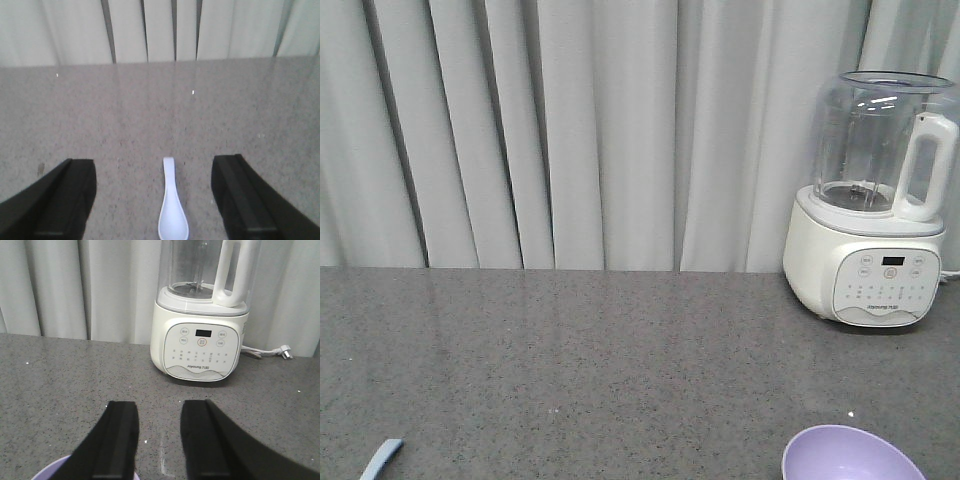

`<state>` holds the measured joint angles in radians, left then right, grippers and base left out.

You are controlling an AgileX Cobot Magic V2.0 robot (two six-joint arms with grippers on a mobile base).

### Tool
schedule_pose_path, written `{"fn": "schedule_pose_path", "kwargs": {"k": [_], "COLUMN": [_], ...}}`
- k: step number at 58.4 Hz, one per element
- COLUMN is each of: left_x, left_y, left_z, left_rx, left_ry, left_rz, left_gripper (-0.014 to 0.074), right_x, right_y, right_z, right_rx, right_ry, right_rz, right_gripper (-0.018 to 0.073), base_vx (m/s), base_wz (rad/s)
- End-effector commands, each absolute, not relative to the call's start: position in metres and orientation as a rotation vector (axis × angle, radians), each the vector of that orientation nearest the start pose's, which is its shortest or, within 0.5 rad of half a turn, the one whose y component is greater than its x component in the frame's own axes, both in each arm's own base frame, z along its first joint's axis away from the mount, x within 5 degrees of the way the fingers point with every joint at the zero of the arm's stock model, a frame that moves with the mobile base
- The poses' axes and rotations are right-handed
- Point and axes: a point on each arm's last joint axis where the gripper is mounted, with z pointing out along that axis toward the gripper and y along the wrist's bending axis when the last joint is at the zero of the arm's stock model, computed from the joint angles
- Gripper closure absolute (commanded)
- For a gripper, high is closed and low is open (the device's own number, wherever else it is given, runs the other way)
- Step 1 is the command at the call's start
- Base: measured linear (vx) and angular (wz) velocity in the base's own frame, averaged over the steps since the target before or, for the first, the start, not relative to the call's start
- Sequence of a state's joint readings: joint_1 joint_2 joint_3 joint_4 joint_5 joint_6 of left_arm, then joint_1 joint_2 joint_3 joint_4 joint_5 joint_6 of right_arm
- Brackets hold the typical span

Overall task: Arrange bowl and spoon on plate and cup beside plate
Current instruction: 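Close the left gripper on the spoon handle and right on bowl rim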

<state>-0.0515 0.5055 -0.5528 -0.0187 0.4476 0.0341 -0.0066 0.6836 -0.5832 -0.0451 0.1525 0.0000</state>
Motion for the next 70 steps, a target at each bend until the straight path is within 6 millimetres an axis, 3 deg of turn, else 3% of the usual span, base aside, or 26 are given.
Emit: {"fn": "schedule_pose_path", "kwargs": {"k": [1,6,13,26,33,48,59,70], "left_x": [0.114,0.127,0.149,0.212,0.248,0.311,0.326,0.331], "left_y": [-0.007,-0.009,-0.013,-0.019,-0.022,-0.026,-0.026,-0.022], "left_z": [0.325,0.318,0.324,0.348,0.344,0.304,0.272,0.255], "left_rx": [0.085,0.105,0.101,0.13,0.127,0.075,0.092,0.142], "left_ry": [1.91,1.981,2.047,2.174,2.279,2.508,2.649,2.721], "left_rz": [-0.028,-0.032,-0.088,-0.114,-0.136,-0.174,-0.16,-0.085], "left_gripper": [0.0013,0.0013,0.0013,0.0024,0.0031,0.0031,0.0031,0.0031], "right_x": [0.147,0.147,0.147,0.147,0.147,0.147,0.147,0.147], "right_y": [-0.002,-0.002,-0.002,-0.002,-0.002,-0.002,-0.002,-0.002], "right_z": [0.355,0.355,0.355,0.355,0.355,0.355,0.355,0.355], "right_rx": [-0.035,-0.035,-0.035,-0.034,-0.034,-0.035,-0.035,-0.034], "right_ry": [1.611,1.615,1.616,1.615,1.61,1.611,1.611,1.609], "right_rz": [-0.057,-0.058,-0.058,-0.057,-0.057,-0.058,-0.058,-0.057], "right_gripper": [0.0148,0.012,0.0122,0.0122,0.0122,0.0122,0.0122,0.0122], "base_vx": [0.0,0.0,0.0,0.0,0.0,0.0,0.0,0.0], "base_wz": [0.0,0.0,0.0,0.0,0.0,0.0,0.0,0.0]}}
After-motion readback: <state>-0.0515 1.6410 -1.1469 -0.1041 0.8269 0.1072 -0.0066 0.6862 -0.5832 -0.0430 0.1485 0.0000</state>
